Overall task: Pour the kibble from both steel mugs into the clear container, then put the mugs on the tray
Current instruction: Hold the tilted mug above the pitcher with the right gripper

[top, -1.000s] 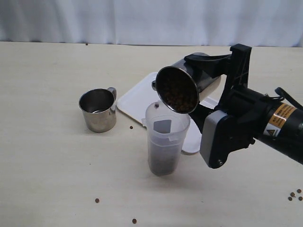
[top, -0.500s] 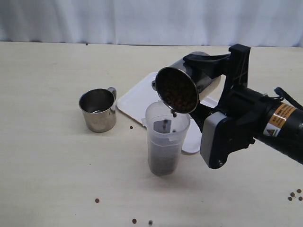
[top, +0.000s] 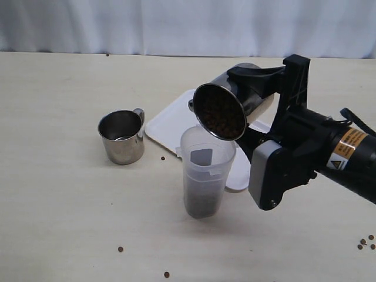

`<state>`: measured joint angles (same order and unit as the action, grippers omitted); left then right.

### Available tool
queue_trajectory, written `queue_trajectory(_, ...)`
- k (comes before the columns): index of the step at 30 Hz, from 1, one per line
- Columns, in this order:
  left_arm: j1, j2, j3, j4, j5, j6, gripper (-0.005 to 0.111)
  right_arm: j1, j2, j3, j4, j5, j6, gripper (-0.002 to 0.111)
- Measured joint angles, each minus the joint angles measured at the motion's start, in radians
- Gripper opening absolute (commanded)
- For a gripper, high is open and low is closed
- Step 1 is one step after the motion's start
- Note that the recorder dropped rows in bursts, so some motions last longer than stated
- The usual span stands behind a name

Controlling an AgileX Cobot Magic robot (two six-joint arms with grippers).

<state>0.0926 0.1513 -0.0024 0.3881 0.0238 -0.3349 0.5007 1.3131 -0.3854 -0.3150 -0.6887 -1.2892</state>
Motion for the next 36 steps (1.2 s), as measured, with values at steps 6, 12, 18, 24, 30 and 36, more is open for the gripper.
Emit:
queue_trajectory(6, 0.0, 0.0, 0.0, 0.0, 0.0, 0.0, 0.0, 0.0, 0.0, -0.009, -0.026, 0.0, 0.0, 0.005)
queue_trajectory(12, 0.0, 0.0, 0.0, 0.0, 0.0, 0.0, 0.0, 0.0, 0.0, -0.011, -0.032, -0.002, 0.0, 0.005)
queue_trajectory(18, 0.0, 0.0, 0.0, 0.0, 0.0, 0.0, 0.0, 0.0, 0.0, -0.011, -0.034, -0.002, 0.0, 0.005)
queue_trajectory(24, 0.0, 0.0, 0.0, 0.0, 0.0, 0.0, 0.0, 0.0, 0.0, -0.011, -0.034, -0.002, 0.0, 0.005)
queue_trajectory(30, 0.0, 0.0, 0.0, 0.0, 0.0, 0.0, 0.0, 0.0, 0.0, -0.011, -0.034, -0.002, 0.0, 0.005)
queue_trajectory(36, 0.0, 0.0, 0.0, 0.0, 0.0, 0.0, 0.0, 0.0, 0.001, -0.02, -0.035, -0.002, 0.025, 0.005)
